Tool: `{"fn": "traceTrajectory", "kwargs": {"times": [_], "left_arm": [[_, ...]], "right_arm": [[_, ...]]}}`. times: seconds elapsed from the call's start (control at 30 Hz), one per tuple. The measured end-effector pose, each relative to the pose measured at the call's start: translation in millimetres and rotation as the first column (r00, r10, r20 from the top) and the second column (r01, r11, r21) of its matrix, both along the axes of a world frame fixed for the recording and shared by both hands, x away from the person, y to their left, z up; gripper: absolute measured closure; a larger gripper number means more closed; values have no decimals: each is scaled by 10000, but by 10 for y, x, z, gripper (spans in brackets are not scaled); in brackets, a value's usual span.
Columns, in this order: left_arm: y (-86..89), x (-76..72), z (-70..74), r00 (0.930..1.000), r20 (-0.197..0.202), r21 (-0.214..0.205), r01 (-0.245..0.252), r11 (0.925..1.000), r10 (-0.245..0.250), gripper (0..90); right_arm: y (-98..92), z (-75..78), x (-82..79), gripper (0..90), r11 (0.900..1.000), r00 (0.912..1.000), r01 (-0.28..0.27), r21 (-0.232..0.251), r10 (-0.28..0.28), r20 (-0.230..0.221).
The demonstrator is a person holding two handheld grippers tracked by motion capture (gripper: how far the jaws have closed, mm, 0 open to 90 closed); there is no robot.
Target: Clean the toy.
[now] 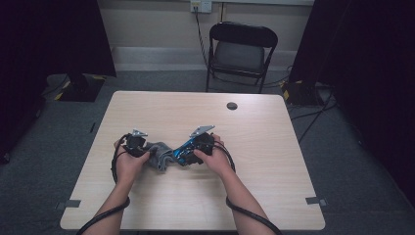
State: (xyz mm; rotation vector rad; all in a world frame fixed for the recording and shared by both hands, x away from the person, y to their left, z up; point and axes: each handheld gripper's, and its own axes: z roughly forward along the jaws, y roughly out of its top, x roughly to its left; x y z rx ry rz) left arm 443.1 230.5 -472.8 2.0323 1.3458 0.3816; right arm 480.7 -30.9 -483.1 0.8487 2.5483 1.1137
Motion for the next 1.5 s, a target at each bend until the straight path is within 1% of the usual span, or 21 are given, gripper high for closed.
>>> {"fn": "traceTrajectory", "kwargs": {"times": [0.1, 0.27, 0.37, 0.5, 0.63, 0.83, 0.9, 0.93, 1.0, 1.03, 1.1, 1.13, 1.23, 1.3, 1.37, 1.4, 1.43, 1.47, 1.5], "left_arm": [[-1, 18, 7, 10000, 10, 122, -15, 9999, 15, 745], [23, 45, 2, 9996, 102, 125, -269, 9996, 267, 746], [38, 46, 5, 9994, 178, 261, -309, 9992, 305, 748], [70, 34, 10, 9987, 202, 245, -474, 9986, 469, 748], [121, 17, 18, 9979, 189, 130, -614, 9980, 611, 748], [157, -11, 50, 9981, 172, 94, -594, 9982, 593, 746], [148, -29, 58, 9988, 197, 186, -441, 9989, 438, 724], [142, -38, 59, 9988, 283, 223, -397, 9990, 391, 704], [140, -50, 57, 9985, 468, 332, -291, 9990, 276, 631], [146, -58, 60, 9975, 641, 331, -303, 9990, 281, 581], [171, -72, 83, 9969, 748, 312, -258, 9992, 234, 573], [183, -77, 94, 9971, 717, 224, -262, 9994, 245, 556], [228, -95, 117, 9961, 854, 312, -249, 9992, 221, 483], [265, -109, 107, 9974, 701, 206, -207, 9996, 192, 495], [298, -128, 85, 9978, 627, 261, -229, 9994, 212, 485], [322, -140, 73, 9985, 497, 249, -238, 9994, 225, 490], [343, -150, 49, 9987, 441, 140, -251, 9996, 244, 496], [361, -165, 29, 9994, 285, 42, -210, 9998, 209, 512], [378, -181, 12, 9995, 250, -62, -186, 9998, 187, 516]], "right_arm": [[-5, -6, -2, 6, 10000, 10000, -2, 48, 2, 31], [-1, 0, 1, 6, 10000, 10000, -12, 4, 12, -7], [-4, -4, 1, 6, 10000, 10000, -22, 26, 22, 27], [-8, -7, -3, 6, 10000, 10000, -8, 50, 8, 41], [-7, -6, -2, 6, 10000, 10000, -13, 43, 13, 38], [-4, -5, -2, 6, 10000, 10000, -21, 43, 21, 40], [-2, -4, -2, 6, 10000, 10000, -12, 28, 12, 21], [-3, -4, -2, 6, 10000, 10000, -13, 35, 13, 27], [-4, -6, -5, 6, 10000, 10000, -2, 55, 2, 26], [-6, -7, -6, 6, 10000, 10000, -2, 53, 2, 35], [-3, -6, -7, 6, 10000, 10000, 1, 54, -2, 20], [-3, -5, -7, 6, 10000, 10000, 2, 51, -2, 17], [0, -3, -3, 6, 10000, 10000, -8, 25, 8, 13], [0, -2, -2, 6, 10000, 10000, -14, 18, 14, 4], [1, -2, 0, 6, 10000, 10000, -22, 18, 22, 2], [0, -2, -1, 5, 10000, 10000, -15, 18, 15, 1], [0, -3, -2, 5, 10000, 10000, -10, 27, 10, 13], [-1, -4, -3, 5, 10000, 10000, -11, 29, 11, 16], [0, -4, -4, 6, 10000, 10000, -4, 29, 4, 15]]}}
